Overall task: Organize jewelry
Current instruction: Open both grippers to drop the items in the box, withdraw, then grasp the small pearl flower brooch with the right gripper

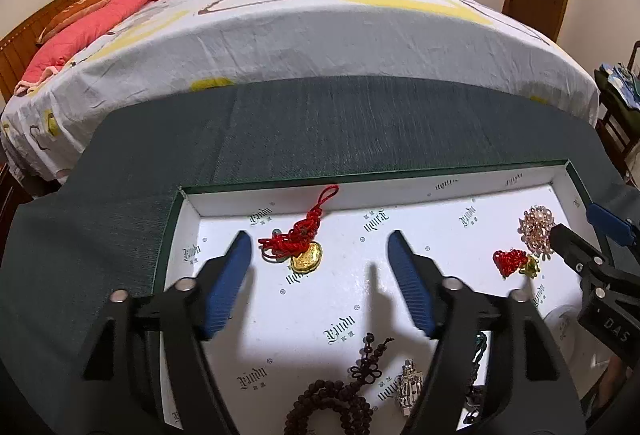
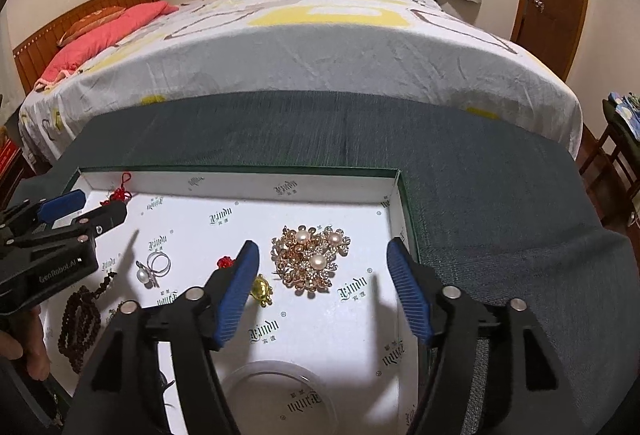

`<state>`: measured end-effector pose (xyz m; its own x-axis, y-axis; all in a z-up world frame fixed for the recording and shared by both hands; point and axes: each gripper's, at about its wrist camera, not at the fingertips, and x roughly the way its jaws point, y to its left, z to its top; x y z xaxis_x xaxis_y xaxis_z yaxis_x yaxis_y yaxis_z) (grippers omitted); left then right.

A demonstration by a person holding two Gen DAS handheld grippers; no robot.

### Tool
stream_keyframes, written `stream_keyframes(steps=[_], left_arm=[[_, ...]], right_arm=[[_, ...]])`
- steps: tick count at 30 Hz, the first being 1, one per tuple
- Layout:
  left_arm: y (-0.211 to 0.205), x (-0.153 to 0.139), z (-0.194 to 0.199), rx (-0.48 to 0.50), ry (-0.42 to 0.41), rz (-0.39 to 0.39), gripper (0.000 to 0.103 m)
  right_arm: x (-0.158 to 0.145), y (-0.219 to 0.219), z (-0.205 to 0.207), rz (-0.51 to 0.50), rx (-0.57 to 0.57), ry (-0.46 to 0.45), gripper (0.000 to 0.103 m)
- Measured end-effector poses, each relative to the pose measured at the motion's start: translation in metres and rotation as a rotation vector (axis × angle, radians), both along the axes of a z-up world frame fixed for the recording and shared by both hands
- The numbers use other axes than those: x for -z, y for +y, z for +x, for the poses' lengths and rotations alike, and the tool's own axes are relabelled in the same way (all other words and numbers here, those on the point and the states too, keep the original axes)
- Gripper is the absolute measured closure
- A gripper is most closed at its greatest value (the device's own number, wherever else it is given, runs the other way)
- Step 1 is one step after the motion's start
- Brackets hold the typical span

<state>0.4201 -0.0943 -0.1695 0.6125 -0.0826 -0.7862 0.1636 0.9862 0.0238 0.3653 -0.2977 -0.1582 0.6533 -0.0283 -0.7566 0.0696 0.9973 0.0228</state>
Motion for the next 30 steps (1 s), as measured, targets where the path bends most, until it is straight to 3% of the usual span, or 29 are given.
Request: stream_keyframes(steps=[3,18,30], left_arm=[[0.001,-0.002,-0.002,-0.003,-0.011,-0.005,0.025],[0.003,-0.018,-0.024,-0.002,-0.084,-0.029,0.014],[0.017,-0.053,-0.098,0.003,-0.176,-0.061,0.013]], right_arm=[[-0.003,-0.001,-0.002,0.000,0.011,-0.018,0.028],[-0.013,-0.008,-0.023,0.023,0.047,-0.088,0.026],[-0.037,0.008,-0.081,0.018,0.032,-0.176,0.026]])
